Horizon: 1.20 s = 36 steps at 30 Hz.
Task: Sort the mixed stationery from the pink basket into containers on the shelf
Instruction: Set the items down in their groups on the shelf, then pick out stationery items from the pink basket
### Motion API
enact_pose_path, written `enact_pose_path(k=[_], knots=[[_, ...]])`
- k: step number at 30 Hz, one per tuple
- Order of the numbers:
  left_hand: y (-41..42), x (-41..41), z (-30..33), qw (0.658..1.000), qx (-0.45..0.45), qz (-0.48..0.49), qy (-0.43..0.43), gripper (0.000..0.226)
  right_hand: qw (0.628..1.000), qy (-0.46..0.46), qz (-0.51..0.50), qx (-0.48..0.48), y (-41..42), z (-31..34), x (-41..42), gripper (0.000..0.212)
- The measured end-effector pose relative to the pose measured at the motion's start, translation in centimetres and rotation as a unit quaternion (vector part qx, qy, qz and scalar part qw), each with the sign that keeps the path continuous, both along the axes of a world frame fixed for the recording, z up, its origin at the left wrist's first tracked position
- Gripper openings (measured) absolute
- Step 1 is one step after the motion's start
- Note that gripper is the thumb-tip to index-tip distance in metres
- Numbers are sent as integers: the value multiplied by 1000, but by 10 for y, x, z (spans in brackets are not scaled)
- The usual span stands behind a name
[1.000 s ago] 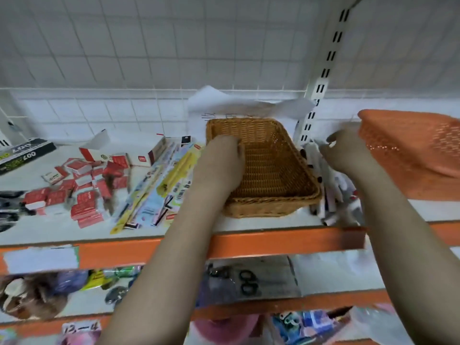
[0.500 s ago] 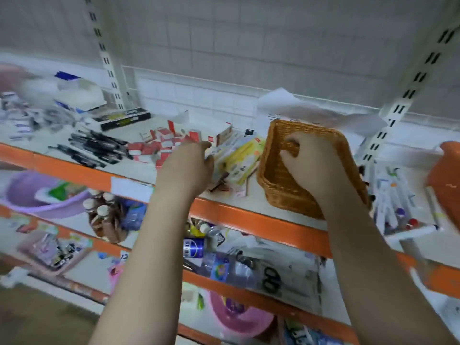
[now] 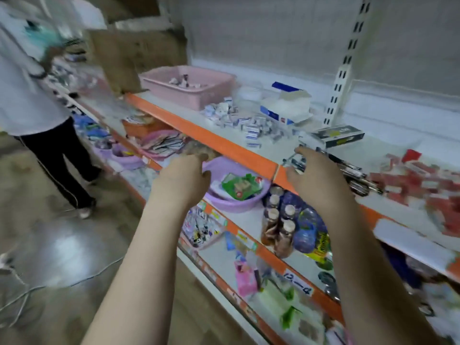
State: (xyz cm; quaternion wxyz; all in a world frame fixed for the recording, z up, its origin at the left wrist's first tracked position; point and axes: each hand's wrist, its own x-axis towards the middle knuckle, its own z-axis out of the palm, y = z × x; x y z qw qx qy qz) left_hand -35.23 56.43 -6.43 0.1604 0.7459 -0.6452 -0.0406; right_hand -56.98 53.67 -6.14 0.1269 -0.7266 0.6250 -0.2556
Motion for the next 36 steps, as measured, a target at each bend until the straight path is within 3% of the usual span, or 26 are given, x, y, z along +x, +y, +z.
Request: enact_pose_path(k=[9,17,24,27,30,34,36], knots=[[-139,163,-13,999,-33,-21,-11,41,999,-3,12,-42,-151,-4,181,50],[-285,285,35,995,-71,-59,-44,41,998,-4,-13,-67,-285,34,296,48],[-435,358,53,980,-73,-169,-78,40,993,73,-83,-45,-388,38,362,52],[-493,367,50,968,-21,-240,-70,39,985,130,-116,15,-413,40,378,54],[-543,367,43,946,68,-279,-147,40,967,219,-85,100,-429,47,388,58],[-590,361,33,930,163,-278,-178,36,925,291,-2,245,-458,43,392,89],[-602,356,28,924,190,-281,-174,46,907,309,8,288,-472,37,392,95]])
